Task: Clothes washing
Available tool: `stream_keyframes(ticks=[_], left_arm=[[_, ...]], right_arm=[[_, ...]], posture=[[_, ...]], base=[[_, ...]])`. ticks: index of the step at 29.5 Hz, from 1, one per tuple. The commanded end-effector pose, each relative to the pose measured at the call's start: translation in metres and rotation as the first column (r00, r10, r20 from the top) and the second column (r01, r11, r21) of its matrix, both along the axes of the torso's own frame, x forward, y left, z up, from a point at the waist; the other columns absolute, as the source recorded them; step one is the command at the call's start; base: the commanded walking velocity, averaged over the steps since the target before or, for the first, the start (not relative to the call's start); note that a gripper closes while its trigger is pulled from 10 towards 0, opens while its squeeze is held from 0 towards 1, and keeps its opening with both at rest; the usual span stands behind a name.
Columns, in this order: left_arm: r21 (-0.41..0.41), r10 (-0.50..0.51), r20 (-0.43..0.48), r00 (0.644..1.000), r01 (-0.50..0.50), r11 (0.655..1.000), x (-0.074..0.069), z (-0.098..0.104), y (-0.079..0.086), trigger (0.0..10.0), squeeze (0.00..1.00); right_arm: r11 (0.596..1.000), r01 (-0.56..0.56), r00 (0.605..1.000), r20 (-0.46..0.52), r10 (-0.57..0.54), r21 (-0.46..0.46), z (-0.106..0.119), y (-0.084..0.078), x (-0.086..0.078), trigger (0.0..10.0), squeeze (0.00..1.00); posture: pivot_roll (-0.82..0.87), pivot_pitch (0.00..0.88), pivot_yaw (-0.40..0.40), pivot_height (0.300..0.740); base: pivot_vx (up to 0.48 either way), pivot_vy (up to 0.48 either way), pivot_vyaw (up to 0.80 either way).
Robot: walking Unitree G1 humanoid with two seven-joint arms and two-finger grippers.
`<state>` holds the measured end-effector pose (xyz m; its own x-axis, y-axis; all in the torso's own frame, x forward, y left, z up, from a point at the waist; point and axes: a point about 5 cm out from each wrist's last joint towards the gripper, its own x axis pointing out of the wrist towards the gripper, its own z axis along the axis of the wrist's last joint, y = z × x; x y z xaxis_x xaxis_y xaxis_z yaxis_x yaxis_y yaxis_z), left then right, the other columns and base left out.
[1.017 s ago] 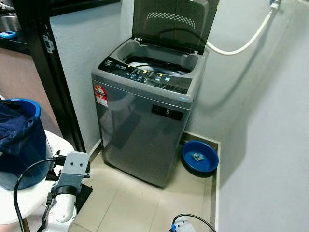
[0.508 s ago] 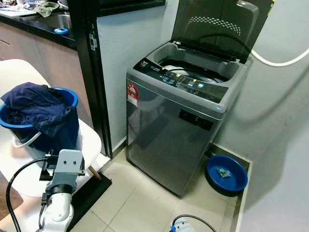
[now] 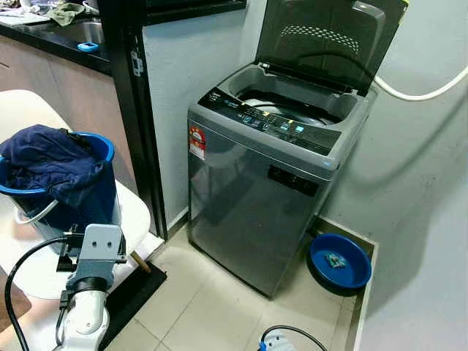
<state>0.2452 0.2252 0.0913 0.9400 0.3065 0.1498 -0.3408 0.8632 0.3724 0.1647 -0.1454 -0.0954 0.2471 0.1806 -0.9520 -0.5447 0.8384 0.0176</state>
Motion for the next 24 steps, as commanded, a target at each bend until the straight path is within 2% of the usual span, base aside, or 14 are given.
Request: stream_keyframes(ticks=[1,14,24], left_arm=[[-0.014,-0.01,0.002,1.0,0.01,1.0,-0.0027,-0.0006,-0.0032,10.0,0.0],[-0.022,-0.014,0.007,1.0,0.014,1.0,-0.0032,0.0007,-0.0036,10.0,0.0],[-0.025,-0.029,0.007,1.0,0.029,0.999,-0.0019,0.0013,-0.0063,10.0,0.0]], right_arm=[[1.0,0.003,1.0,0.003,-0.003,-0.004,0.0008,-0.0007,0.0018,10.0,0.0],[1.0,-0.002,1.0,0.002,0.002,-0.005,0.0016,-0.0041,0.0033,10.0,0.0],[1.0,-0.007,1.0,0.01,0.007,0.001,0.0024,0.0025,0.0058,10.0,0.0]], posture=[[0.29,0.0,-0.11,0.74],[0.29,0.0,-0.11,0.74],[0.29,0.0,-0.111,0.74]], base=[[0.311,0.0,0.0],[0.324,0.0,0.0],[0.367,0.0,0.0]])
